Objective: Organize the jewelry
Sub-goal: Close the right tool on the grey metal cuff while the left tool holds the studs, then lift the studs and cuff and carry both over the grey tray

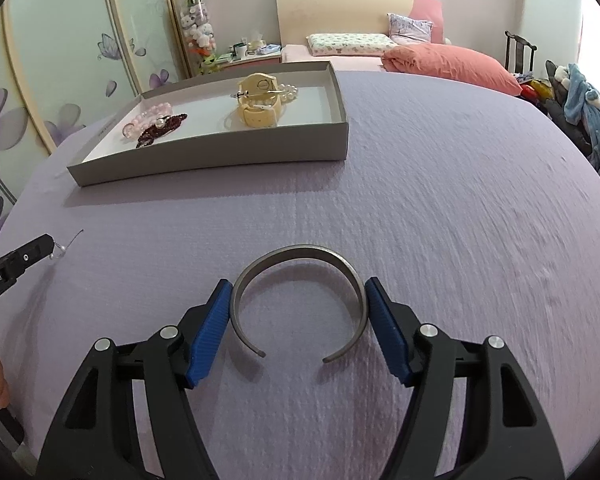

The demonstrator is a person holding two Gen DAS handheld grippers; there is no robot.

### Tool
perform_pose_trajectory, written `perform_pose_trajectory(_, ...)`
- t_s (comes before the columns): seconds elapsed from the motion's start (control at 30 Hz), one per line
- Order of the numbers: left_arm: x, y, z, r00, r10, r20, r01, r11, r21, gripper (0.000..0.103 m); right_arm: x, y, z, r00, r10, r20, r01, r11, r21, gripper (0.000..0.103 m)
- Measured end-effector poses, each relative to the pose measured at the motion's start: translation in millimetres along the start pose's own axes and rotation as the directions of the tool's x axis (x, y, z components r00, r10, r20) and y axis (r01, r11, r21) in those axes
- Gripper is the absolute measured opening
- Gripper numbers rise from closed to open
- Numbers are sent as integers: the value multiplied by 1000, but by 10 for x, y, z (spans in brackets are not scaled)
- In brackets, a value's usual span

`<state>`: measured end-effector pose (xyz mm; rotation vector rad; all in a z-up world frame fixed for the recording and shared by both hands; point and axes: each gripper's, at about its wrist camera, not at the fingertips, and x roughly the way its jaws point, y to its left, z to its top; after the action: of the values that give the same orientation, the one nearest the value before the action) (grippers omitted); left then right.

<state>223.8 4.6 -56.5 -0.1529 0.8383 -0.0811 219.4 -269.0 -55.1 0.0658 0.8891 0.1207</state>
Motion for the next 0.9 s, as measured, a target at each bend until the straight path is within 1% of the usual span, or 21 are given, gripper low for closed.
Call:
perform_pose_trajectory(0.23, -9, -49, -27, 1000, -17, -7, 17, 1000, 7, 14, -5, 15, -6, 1000, 5, -1, -5, 1000, -1, 67)
perform_pose_trajectory(0.37, -39, -72, -28, 1000, -28, 0, 28, 1000, 12, 14, -39, 24, 6, 1000, 11, 17, -11, 1000, 6, 67)
perform_pose_trajectory(0.47, -101, -73, -13, 999, -42, 19, 42, 999, 14, 14, -129, 26, 32, 998, 11, 60, -11, 1000, 6, 67)
perform_pose_trajectory(0.67, -293, -100, 77, 994, -59, 89, 57, 998, 22, 14, -296, 44, 116, 989, 11, 147, -11, 1000, 1, 67)
perform_pose_trajectory(0.73, -363, -113, 98, 992, -62, 112, 60, 998, 28, 14, -333, 60, 132, 986, 12, 163, -12, 1000, -1, 67)
perform_pose_trajectory(0.9, -442, -156, 130, 988, -75, 137, 71, 997, 38, 14, -349, 82, 187, 984, 24, 178, -24, 1000, -3, 67)
